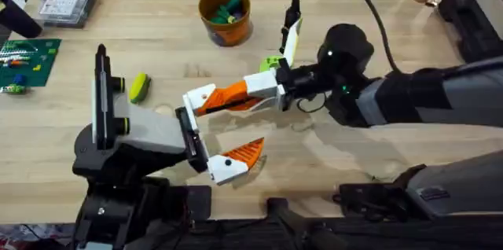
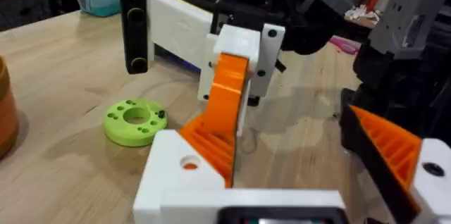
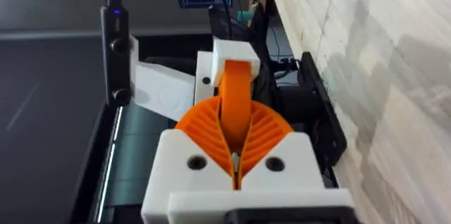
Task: Pick up the gripper from the table and insert it into the empty holder that is missing its gripper. Then pick up a screw, insert it into the mounting hole, and use the screwdriver to tighten it. Finally, clean up the table by picking up the vegetable and placing it into the bucket.
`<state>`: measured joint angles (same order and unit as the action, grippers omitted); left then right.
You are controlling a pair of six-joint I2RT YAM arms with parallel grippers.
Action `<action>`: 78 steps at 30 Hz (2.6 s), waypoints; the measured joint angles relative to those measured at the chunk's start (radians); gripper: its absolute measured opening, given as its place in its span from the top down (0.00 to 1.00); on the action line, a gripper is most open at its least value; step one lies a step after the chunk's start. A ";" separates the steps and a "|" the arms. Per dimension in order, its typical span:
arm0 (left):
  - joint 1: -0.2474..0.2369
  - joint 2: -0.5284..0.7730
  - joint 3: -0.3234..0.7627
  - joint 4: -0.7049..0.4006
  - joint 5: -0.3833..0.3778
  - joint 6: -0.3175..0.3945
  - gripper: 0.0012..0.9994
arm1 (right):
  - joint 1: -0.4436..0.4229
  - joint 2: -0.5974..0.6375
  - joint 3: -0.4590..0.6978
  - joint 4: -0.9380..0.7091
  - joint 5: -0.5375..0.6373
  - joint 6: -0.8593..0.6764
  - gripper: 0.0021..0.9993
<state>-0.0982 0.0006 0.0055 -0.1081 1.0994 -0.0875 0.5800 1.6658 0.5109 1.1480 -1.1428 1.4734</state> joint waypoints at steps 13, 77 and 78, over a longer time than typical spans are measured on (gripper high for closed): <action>0.006 0.000 0.000 0.002 -0.018 -0.008 0.01 | 0.004 0.051 0.050 0.001 -0.010 0.000 0.99; 0.003 0.000 0.000 0.000 -0.008 -0.008 0.01 | -0.008 0.051 0.050 -0.003 -0.010 0.000 0.96; 0.003 0.000 0.000 0.000 -0.008 -0.008 0.01 | -0.007 0.051 0.050 -0.003 -0.009 0.000 0.97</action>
<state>-0.0948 0.0006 0.0055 -0.1078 1.0912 -0.0952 0.5725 1.7172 0.5606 1.1452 -1.1521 1.4731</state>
